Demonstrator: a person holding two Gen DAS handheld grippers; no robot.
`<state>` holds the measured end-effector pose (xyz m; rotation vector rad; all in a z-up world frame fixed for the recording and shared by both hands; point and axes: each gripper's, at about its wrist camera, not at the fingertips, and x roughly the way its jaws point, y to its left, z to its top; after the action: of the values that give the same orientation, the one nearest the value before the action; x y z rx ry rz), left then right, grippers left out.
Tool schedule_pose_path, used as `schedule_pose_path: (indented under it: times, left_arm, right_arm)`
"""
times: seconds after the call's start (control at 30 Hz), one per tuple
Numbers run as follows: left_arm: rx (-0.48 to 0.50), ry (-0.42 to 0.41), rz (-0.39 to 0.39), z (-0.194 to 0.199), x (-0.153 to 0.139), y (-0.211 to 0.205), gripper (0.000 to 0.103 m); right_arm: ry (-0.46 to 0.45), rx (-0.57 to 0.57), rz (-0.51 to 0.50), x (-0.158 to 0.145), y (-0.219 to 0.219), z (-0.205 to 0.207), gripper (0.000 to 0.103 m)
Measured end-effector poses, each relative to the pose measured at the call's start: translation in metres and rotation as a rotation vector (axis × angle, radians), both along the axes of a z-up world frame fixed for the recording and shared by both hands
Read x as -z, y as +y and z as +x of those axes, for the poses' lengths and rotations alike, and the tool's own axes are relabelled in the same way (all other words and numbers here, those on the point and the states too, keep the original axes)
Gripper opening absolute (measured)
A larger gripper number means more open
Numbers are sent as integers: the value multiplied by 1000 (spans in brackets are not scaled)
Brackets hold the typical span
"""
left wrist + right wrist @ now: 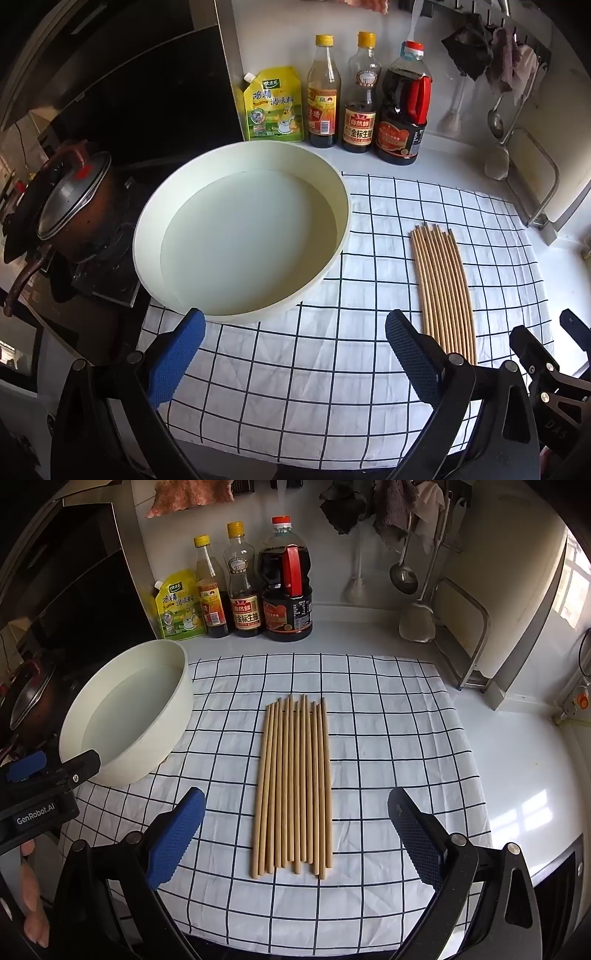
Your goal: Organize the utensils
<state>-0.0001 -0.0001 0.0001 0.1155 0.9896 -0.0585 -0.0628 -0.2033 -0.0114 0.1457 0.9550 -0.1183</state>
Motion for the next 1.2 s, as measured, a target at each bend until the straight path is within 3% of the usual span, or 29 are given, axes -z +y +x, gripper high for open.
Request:
schedule_pose_path:
  times: [1.2]
  left_arm:
    - [4,-4,-12,-3,-7,0,96]
  right_arm:
    - [-8,8,0,-1,1,-4,95]
